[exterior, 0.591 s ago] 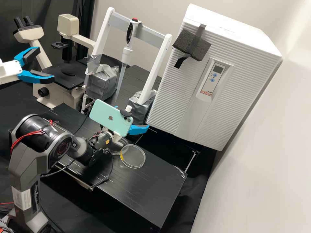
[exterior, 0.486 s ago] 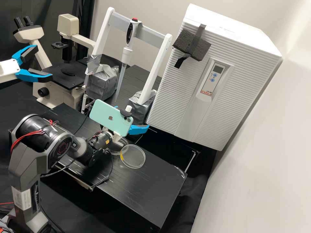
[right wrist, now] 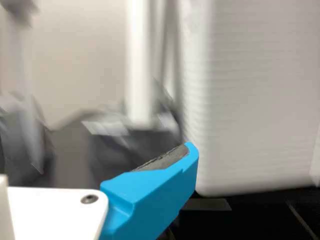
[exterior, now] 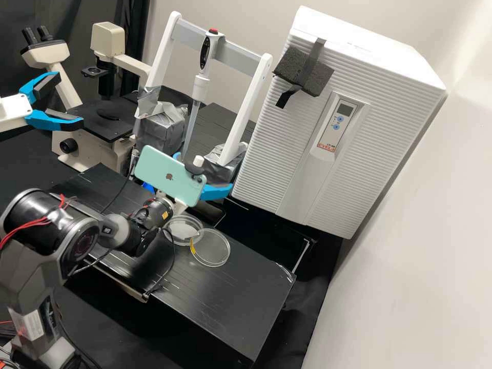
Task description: Use the pipette
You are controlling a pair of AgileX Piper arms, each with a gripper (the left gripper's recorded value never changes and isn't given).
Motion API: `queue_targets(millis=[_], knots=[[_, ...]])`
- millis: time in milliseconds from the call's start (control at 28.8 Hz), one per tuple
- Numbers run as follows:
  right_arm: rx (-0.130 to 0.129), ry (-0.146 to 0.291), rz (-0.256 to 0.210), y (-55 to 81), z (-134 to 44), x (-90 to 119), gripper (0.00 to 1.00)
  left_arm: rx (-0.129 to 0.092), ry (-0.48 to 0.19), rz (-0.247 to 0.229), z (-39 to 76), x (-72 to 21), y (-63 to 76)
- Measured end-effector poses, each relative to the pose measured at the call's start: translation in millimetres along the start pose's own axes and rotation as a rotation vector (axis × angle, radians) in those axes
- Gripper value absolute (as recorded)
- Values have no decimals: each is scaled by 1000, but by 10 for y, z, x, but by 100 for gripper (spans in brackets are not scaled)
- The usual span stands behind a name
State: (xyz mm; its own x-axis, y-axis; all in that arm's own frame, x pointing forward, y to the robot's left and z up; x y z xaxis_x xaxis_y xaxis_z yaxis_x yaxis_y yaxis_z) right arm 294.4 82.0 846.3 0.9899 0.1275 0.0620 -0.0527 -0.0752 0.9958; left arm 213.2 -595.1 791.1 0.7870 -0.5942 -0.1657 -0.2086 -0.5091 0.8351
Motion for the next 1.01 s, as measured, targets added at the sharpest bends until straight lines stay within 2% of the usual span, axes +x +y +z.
queue_targets(millis=[69, 208, 313, 417, 521, 660, 868, 903, 938, 1007], knots=[[7, 62, 11, 46, -199, 24, 100, 15, 4, -4, -5, 4, -12], [17, 127, 8, 110, -478, 93, 100, 12, 13, -15, -14, -9, -44], [12, 171, 6, 182, -716, 194, 100, 7, 20, -14, -21, -9, -43], [-7, 181, 11, 250, -859, 267, 100, 3, 26, -14, -26, -9, -46], [-8, 192, 39, 351, -1044, 382, 100, 2, 27, -24, -30, -1, -73], [-8, 183, 59, 410, -1175, 518, 100, 1, 28, -34, -34, 7, -100], [-25, 145, 42, 384, -1273, 738, 100, 2, 30, -34, -38, 7, -100], [-38, 144, 34, 368, -1285, 772, 100, 2, 30, -34, -38, 7, -100], [-52, 139, 25, 348, -1295, 810, 0, 3, 34, -35, -49, 7, -103], [-62, 131, 18, 324, -1300, 863, 0, 3, 37, -40, -57, 10, -117]])
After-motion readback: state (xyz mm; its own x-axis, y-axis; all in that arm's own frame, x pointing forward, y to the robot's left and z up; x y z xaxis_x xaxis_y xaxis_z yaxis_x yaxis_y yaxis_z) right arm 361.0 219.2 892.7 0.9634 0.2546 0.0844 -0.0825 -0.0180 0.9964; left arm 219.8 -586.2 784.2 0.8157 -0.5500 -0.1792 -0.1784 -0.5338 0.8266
